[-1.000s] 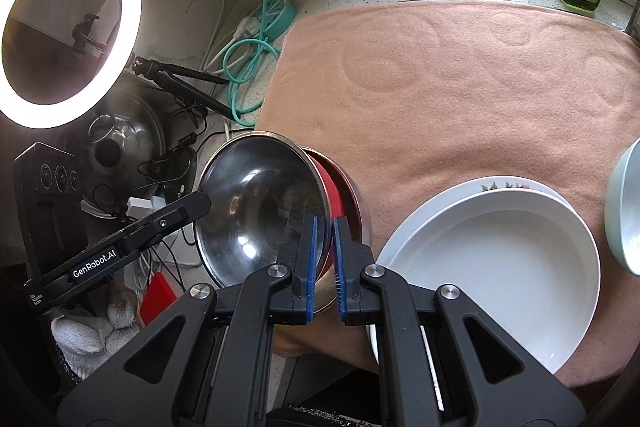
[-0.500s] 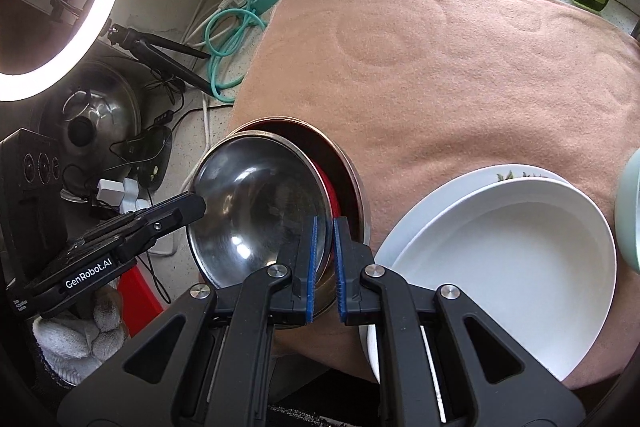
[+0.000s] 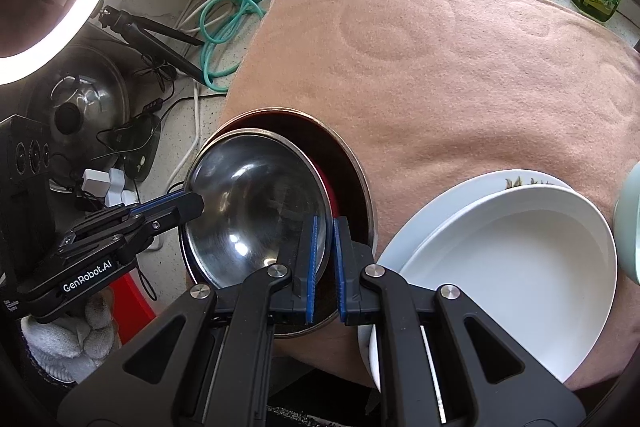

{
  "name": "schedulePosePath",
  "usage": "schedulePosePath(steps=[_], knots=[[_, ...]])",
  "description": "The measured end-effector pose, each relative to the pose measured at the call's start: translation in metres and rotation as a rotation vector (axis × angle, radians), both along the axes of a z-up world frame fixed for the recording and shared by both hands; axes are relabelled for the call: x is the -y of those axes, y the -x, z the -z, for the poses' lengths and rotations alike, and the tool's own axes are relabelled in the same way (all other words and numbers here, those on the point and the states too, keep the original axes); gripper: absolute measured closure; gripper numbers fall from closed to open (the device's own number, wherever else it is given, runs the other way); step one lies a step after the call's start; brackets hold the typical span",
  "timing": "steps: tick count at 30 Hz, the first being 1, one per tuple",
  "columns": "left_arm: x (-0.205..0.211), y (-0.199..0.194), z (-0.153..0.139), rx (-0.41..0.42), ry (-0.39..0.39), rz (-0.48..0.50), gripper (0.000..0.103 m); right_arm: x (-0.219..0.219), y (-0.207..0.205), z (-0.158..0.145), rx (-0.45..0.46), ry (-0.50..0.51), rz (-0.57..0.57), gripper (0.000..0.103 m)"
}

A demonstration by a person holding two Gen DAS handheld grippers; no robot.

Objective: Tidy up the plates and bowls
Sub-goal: 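Lower the red-bottomed bowl into the large steel bowl and open both tools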

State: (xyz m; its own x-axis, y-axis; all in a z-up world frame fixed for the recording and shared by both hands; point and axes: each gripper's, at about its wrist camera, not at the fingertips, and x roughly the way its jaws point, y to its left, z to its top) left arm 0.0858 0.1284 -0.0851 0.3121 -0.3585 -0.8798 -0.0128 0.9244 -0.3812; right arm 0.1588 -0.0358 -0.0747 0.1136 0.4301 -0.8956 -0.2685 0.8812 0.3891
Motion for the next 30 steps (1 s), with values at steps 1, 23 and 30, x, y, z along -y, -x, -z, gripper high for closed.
schedulePosePath(steps=[1,23,30], knots=[[0.0000,-0.0001,0.0006,-0.001,0.000,0.000,0.096,-0.0003,0.0000,0.0001,0.001,0.002,-0.002,0.095],[0.0059,-0.0064,0.0060,-0.024,-0.018,0.021,0.096,-0.0028,0.0001,0.0010,-0.001,0.036,-0.019,0.092],[0.0069,-0.0071,0.0052,-0.027,-0.021,0.022,0.093,-0.0046,0.0016,-0.0006,0.009,0.042,-0.032,0.092]])
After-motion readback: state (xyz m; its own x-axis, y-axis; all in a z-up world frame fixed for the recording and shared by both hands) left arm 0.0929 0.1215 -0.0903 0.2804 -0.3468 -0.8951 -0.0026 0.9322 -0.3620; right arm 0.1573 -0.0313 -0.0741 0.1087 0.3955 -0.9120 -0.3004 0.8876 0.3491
